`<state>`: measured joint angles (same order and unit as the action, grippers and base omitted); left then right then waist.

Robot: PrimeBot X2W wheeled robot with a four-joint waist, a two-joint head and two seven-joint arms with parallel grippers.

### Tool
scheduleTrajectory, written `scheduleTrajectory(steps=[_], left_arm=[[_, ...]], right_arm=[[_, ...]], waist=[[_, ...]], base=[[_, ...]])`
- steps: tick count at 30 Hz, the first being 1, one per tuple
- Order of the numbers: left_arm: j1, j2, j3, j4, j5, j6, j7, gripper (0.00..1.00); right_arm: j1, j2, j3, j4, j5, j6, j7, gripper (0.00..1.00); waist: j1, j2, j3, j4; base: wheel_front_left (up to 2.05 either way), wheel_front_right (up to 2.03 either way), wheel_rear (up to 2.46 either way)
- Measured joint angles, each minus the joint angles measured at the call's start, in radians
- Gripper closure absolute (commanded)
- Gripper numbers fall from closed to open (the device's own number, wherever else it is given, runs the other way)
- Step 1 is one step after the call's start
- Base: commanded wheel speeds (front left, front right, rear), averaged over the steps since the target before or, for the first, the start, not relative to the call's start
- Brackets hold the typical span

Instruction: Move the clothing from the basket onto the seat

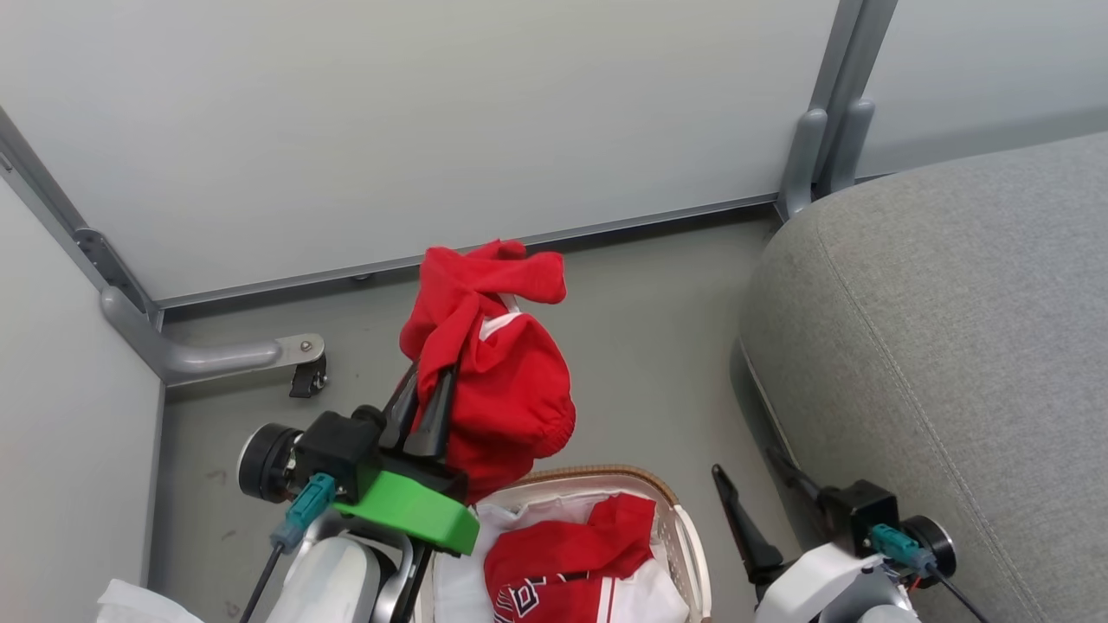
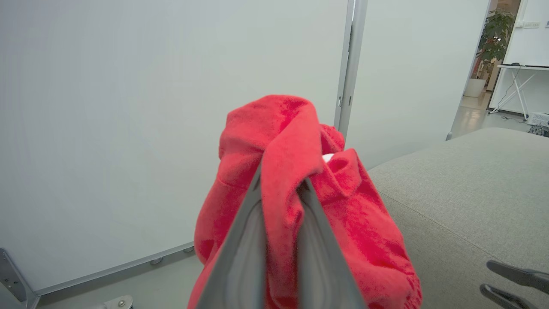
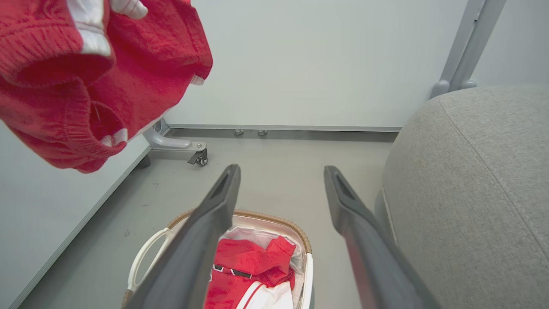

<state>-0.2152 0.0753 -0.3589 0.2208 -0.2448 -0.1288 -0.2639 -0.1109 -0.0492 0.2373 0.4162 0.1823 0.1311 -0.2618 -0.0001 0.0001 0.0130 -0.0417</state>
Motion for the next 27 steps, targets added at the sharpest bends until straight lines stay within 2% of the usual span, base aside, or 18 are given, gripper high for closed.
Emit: scheduleTrajectory(steps=[5, 10, 15, 20, 27], left_arm=[[-0.002, -0.003, 0.000, -0.023, 0.000, 0.000, 0.000, 1.00], [-0.003, -0.009, -0.012, -0.024, -0.002, 0.000, 0.000, 1.00], [-0.004, -0.016, -0.026, -0.019, -0.002, 0.000, 0.000, 1.00], [-0.009, -0.020, -0.046, -0.015, -0.006, 0.000, 0.000, 1.00], [-0.018, -0.022, -0.076, -0.013, -0.013, 0.000, 0.000, 1.00]], right_arm=[[0.001, -0.003, 0.084, -0.009, 0.013, 0.000, 0.000, 0.00], [-0.028, -0.007, 0.222, -0.055, 0.098, 0.000, 0.000, 0.00], [-0.102, -0.010, 0.297, -0.099, 0.172, 0.000, 0.000, 0.00], [-0.167, -0.008, 0.328, -0.117, 0.198, 0.000, 0.000, 0.00], [-0.214, -0.005, 0.372, -0.065, 0.209, 0.000, 0.000, 0.00]], waist=[[0.0000, 0.0000, -0.005, 0.008], [0.0000, 0.0000, -0.001, 0.015], [0.0000, 0.0000, 0.003, 0.027], [0.0000, 0.0000, 0.006, 0.041], [0.0000, 0.0000, 0.009, 0.066]], base=[[0.00, 0.00, 0.00], [0.00, 0.00, 0.00], [0.00, 0.00, 0.00], [0.00, 0.00, 0.00], [0.00, 0.00, 0.00]])
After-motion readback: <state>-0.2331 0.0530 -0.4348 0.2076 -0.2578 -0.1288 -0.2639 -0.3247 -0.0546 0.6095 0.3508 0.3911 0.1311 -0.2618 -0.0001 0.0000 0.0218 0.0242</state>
